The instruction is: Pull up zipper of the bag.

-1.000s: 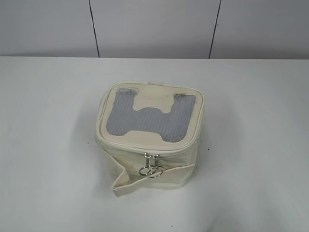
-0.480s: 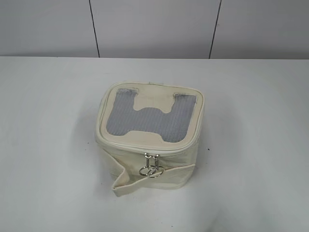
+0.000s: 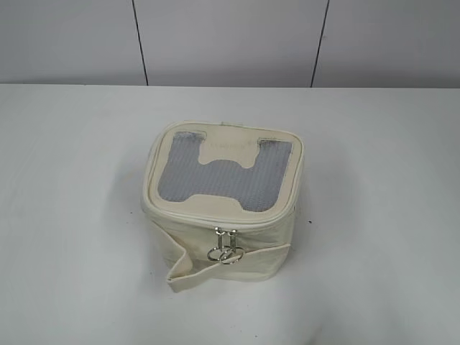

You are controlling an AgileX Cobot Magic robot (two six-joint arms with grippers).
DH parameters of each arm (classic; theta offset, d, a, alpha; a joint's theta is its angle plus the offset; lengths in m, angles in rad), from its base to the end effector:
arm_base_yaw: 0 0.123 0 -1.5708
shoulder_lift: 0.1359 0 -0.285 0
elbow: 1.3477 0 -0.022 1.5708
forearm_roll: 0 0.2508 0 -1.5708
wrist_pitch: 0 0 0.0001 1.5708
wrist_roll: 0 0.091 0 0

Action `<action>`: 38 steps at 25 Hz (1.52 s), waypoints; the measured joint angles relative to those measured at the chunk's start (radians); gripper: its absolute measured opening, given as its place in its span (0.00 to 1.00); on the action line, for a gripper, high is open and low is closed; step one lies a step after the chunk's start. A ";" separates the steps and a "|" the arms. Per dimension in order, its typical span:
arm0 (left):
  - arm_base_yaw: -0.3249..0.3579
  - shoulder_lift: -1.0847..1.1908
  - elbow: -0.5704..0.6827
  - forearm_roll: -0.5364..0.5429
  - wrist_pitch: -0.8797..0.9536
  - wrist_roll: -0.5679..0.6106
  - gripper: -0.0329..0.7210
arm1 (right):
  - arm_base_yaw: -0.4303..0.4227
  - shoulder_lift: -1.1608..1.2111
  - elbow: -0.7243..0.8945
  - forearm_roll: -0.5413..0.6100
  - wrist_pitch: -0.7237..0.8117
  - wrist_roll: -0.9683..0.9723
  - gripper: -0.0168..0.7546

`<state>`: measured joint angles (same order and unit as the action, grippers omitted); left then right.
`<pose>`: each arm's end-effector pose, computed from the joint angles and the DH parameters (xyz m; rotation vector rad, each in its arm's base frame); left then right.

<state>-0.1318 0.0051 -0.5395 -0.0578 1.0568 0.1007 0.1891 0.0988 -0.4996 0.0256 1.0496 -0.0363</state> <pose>-0.0092 -0.0034 0.2886 0.2363 1.9918 -0.0886 0.0104 0.0040 0.2778 -0.2395 2.1210 0.1211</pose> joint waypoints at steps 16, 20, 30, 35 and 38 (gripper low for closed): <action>0.168 -0.011 0.000 0.000 0.000 0.000 0.53 | -0.122 -0.081 0.000 0.000 -0.002 0.000 0.79; 0.155 -0.011 0.002 0.000 0.000 0.000 0.53 | -0.122 -0.105 0.000 0.000 -0.002 0.000 0.79; 0.131 -0.011 0.002 0.000 0.000 0.000 0.53 | -0.123 -0.105 0.000 0.001 -0.002 0.000 0.79; 0.131 -0.011 0.002 0.000 0.000 0.000 0.53 | -0.123 -0.105 0.000 0.001 -0.002 0.000 0.79; 0.131 -0.011 0.002 0.000 0.000 0.000 0.53 | -0.123 -0.105 0.000 0.001 -0.002 0.000 0.79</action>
<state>-0.0004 -0.0055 -0.5378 -0.0581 1.0568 0.1007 0.0656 -0.0063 -0.4996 0.0266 1.0473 -0.0363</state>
